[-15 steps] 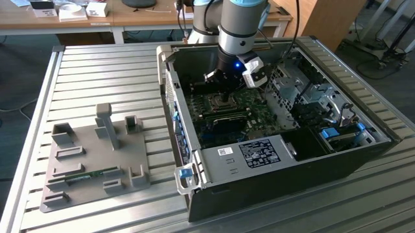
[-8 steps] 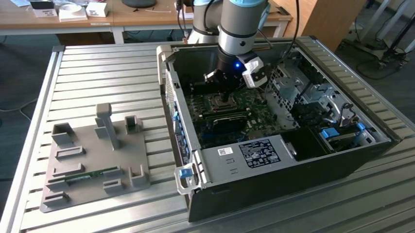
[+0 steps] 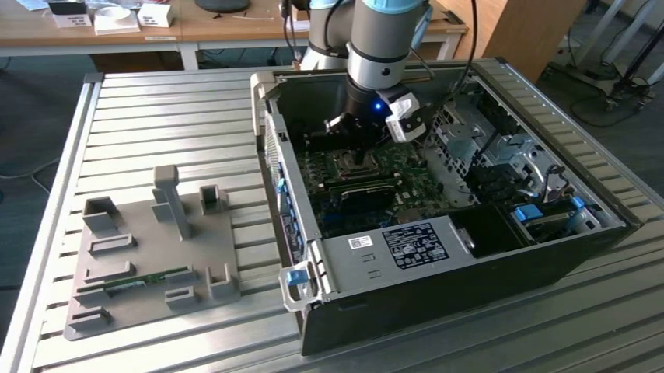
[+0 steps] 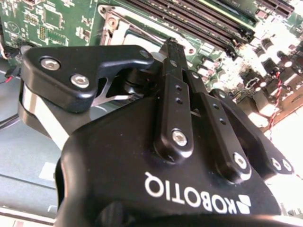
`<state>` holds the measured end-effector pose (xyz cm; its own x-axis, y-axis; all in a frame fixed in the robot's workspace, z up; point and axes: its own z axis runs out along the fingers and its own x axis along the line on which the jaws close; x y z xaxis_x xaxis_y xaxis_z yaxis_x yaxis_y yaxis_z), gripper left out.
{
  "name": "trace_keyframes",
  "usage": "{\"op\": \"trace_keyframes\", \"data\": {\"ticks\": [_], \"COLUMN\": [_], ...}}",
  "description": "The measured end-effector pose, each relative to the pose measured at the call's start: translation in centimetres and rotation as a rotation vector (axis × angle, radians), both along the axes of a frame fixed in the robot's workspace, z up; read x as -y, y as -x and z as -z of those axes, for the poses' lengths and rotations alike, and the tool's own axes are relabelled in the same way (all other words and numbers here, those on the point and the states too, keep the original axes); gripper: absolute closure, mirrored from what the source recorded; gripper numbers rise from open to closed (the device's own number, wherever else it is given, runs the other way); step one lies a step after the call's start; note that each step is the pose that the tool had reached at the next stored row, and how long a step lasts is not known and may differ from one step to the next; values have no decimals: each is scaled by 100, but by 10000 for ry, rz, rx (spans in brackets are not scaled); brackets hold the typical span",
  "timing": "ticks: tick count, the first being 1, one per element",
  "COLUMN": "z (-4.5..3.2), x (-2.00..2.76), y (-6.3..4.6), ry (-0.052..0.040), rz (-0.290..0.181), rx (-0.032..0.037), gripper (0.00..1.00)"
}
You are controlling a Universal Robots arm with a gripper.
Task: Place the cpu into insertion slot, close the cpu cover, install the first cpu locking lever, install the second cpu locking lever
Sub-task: 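Install the second cpu locking lever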
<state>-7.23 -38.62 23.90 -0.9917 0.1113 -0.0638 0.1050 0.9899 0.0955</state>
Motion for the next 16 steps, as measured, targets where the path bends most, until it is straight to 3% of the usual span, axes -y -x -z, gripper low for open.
{"op": "trace_keyframes", "data": {"ticks": [16], "z": [86], "x": [0], "y": [46], "ry": [-1], "rz": [0], "rx": [1], "gripper": [89]}}
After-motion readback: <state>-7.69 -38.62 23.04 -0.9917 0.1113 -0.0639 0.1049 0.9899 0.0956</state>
